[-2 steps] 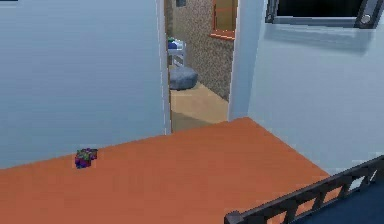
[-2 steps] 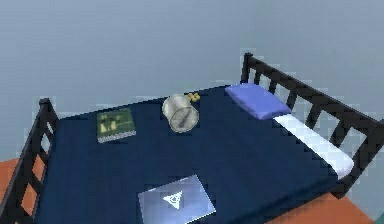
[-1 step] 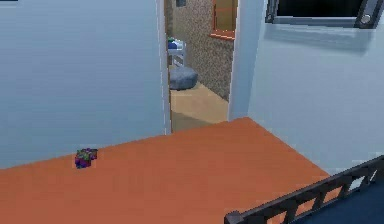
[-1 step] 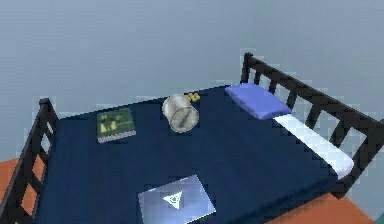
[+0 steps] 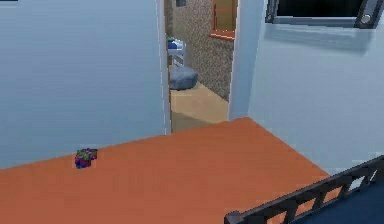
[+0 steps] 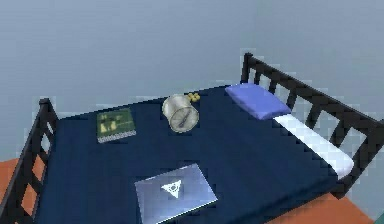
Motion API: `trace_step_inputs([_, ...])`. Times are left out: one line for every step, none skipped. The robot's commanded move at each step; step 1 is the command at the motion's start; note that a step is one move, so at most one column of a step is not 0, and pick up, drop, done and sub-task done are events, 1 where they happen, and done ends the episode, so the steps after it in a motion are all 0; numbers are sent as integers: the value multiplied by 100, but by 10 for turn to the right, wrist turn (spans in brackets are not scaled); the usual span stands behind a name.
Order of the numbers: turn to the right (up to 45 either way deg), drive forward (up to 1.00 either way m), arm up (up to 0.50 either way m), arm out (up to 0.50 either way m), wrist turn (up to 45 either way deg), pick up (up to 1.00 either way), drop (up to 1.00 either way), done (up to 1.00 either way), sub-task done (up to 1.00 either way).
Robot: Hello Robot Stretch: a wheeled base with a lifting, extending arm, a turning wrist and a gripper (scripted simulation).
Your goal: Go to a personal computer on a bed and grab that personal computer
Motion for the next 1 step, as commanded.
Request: trace_step_inputs([0,0,0,0,0,0,0,100,0])
